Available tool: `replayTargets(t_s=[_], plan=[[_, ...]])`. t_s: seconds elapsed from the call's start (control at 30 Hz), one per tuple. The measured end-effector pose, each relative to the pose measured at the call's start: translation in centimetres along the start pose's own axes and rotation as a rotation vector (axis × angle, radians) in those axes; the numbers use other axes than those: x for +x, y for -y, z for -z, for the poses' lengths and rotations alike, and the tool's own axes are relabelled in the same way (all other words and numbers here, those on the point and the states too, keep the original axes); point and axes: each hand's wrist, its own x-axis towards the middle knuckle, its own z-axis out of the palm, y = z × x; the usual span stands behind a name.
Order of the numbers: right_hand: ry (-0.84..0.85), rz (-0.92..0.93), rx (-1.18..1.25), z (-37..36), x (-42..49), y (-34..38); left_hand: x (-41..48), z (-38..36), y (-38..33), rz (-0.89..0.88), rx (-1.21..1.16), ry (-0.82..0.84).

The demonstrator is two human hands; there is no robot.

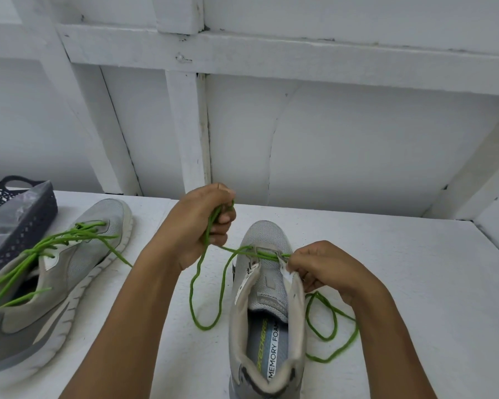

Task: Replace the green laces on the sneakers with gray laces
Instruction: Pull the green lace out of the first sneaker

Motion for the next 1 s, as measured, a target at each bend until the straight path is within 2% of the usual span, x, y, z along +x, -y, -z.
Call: replayTargets(t_s=[0.07,0.13,0.23,0.3,0.4,0.63,0.73,0.87,0.93,1.0], plan=[[0.002,0.001,0.001,0.0,0.0,0.0,0.1,0.3,0.3,-0.012,0.166,-0.039],[0.001,0.002,0.004,0.0,0.0,0.0,0.1,0.6,0.7,-0.027,0.457,-0.032],[-0.001,0.002,0.009,0.0,0.0,-0.1,0.0,0.6,1.3,0.048,1.042,0.138],[-0.001,0.002,0.01,0.0,0.0,-0.1,-0.1,0.6,1.4,0.079,1.206,0.27],[0.002,0.003,0.006,0.0,0.1,-0.1,-0.4,0.6,1.0,0.012,1.084,0.28],[0.011,0.02,0.01,0.1,0.3,-0.3,-0.5,0.9,-0.1,-0.16,0.591,-0.047],[0.002,0.044,0.008,-0.1,0.5,-0.5,-0.6,1.6,0.1,-0.128,0.732,-0.078],[-0.149,0.176,0.005,-0.5,1.2,-1.0,-0.3,1.6,1.0,-0.012,1.127,0.051],[-0.259,0.299,0.009,-0.8,1.4,-1.1,0.0,1.3,1.6,-0.014,1.134,0.08],[-0.297,0.396,-0.085,-1.1,1.6,-1.1,0.5,0.9,2.2,-0.028,1.12,0.07]])
